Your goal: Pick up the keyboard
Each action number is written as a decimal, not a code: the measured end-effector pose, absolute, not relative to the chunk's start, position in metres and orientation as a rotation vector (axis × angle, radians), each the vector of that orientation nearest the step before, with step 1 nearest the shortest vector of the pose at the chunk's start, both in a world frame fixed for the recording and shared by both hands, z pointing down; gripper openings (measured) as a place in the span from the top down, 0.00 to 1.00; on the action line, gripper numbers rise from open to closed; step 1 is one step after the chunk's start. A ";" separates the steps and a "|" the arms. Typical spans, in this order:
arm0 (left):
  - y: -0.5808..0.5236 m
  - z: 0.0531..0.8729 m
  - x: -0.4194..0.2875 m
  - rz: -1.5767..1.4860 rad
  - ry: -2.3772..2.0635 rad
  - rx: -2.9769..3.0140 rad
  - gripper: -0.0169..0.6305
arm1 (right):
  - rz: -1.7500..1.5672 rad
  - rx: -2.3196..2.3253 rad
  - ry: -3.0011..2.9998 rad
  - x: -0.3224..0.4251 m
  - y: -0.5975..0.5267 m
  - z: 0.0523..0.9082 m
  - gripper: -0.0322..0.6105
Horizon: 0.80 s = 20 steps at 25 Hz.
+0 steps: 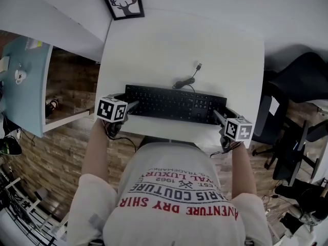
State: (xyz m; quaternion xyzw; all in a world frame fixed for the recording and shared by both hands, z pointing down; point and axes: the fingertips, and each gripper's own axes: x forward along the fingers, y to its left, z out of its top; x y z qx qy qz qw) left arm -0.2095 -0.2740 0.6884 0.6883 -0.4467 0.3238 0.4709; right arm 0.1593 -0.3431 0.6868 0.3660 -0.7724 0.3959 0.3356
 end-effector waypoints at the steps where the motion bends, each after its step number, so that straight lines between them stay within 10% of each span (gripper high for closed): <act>1: -0.274 0.689 -0.210 0.798 -1.099 1.672 0.51 | 1.035 0.955 -2.012 0.159 -0.344 0.687 0.55; 20: -0.283 0.641 -0.207 0.737 -1.302 1.717 0.54 | 0.950 1.080 -2.052 0.169 -0.343 0.636 0.62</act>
